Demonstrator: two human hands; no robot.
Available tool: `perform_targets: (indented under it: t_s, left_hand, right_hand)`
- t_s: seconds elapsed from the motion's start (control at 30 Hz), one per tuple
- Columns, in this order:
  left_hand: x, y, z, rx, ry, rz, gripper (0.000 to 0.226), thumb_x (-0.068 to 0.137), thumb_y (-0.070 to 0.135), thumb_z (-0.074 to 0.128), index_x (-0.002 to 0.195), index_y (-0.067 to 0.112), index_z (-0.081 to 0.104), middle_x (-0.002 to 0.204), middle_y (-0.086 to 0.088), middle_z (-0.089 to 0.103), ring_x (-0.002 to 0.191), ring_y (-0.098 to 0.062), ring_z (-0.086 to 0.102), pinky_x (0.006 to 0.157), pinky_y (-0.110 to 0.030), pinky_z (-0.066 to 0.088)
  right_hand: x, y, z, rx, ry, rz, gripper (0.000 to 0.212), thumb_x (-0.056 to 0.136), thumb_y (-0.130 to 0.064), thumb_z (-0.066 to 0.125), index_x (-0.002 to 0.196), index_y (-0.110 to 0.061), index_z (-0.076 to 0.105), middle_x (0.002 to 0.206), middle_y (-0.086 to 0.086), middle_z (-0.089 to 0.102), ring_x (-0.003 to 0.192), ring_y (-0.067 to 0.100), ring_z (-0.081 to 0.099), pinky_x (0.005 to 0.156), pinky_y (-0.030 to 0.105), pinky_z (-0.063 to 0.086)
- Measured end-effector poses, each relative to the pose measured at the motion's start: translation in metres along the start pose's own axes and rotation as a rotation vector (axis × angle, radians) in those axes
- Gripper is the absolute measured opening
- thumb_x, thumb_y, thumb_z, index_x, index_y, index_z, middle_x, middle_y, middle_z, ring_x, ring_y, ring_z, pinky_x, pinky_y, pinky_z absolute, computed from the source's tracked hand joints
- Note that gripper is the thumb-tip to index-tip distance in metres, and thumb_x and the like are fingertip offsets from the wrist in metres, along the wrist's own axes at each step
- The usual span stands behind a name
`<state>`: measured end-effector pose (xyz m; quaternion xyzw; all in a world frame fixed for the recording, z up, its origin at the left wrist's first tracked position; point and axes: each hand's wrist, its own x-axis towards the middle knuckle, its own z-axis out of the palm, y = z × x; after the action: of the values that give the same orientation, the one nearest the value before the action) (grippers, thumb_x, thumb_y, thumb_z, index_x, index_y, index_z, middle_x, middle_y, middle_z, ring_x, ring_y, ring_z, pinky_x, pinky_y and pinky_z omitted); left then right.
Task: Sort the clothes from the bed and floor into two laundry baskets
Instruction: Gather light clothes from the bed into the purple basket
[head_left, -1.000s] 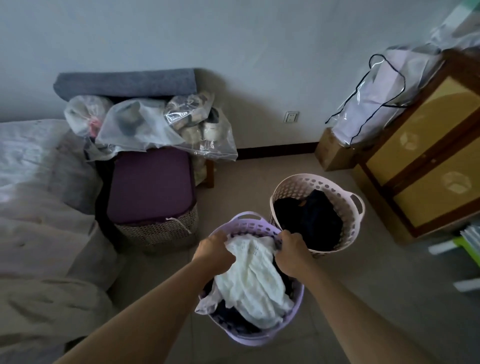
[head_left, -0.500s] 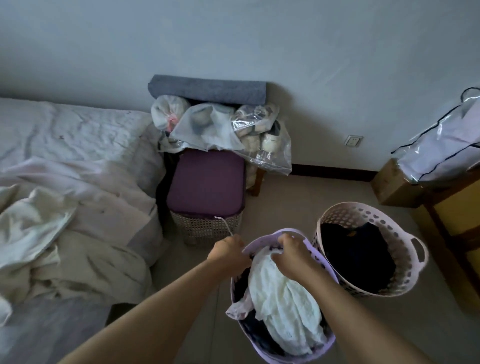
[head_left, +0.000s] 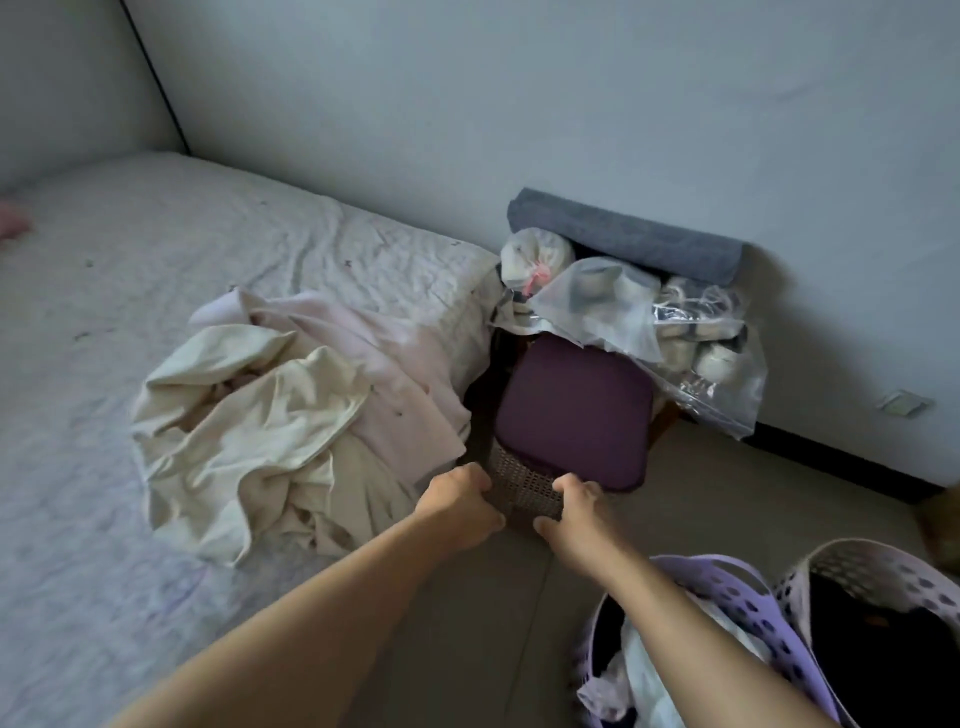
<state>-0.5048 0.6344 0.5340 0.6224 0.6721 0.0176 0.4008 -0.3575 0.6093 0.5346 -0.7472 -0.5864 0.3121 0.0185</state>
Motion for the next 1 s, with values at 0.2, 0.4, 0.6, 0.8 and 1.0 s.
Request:
perform_targets:
  t_s: [0.2,0.4,0.6,0.8,1.0]
  left_hand:
    - [0.012,-0.091,-0.083,-0.083,0.055,-0.08,0.05,0.084,0.023,0.066,0.13,0.017,0.049,0.129,-0.007,0.053,0.12,-0.023,0.052,0.095,-0.029,0.049]
    - [0.02,-0.171,-0.14,-0.168,0.127,-0.213,0.049,0.08,0.024,0.069,0.127,0.021,0.053,0.122,-0.004,0.059,0.108,-0.021,0.06,0.087,-0.028,0.053]
    - [0.037,-0.229,-0.161,-0.233,0.126,-0.315,0.049,0.081,0.016,0.065,0.129,0.016,0.052,0.124,-0.006,0.059,0.113,-0.021,0.058,0.088,-0.025,0.049]
    - [0.077,-0.259,-0.155,-0.23,0.097,-0.36,0.057,0.085,0.021,0.066,0.137,0.018,0.043,0.137,-0.006,0.046,0.123,-0.021,0.049,0.097,-0.025,0.042]
    - [0.12,-0.292,-0.131,-0.267,0.067,-0.518,0.066,0.082,0.013,0.06,0.142,0.018,0.032,0.141,-0.006,0.037,0.125,-0.022,0.048,0.095,-0.026,0.044]
  right_hand:
    - [0.02,-0.108,0.039,-0.03,-0.065,-0.067,0.059,0.09,-0.028,0.058,0.14,-0.009,0.034,0.137,0.015,0.039,0.126,0.029,0.045,0.102,0.028,0.035]
    - [0.044,-0.195,0.07,-0.098,-0.107,-0.143,0.058,0.091,-0.032,0.056,0.14,-0.012,0.032,0.141,0.013,0.036,0.128,0.028,0.043,0.103,0.03,0.036]
    - [0.081,-0.259,0.107,-0.156,-0.21,-0.223,0.06,0.091,-0.032,0.055,0.142,-0.014,0.03,0.142,0.011,0.035,0.131,0.026,0.04,0.105,0.031,0.035]
    - [0.138,-0.288,0.143,-0.22,-0.348,-0.294,0.066,0.091,-0.028,0.057,0.146,-0.019,0.023,0.145,0.01,0.029,0.131,0.026,0.039,0.103,0.032,0.037]
    - [0.192,-0.296,0.198,-0.328,-0.49,-0.434,0.073,0.087,-0.017,0.059,0.148,-0.026,0.019,0.151,0.006,0.014,0.137,0.027,0.029,0.109,0.032,0.033]
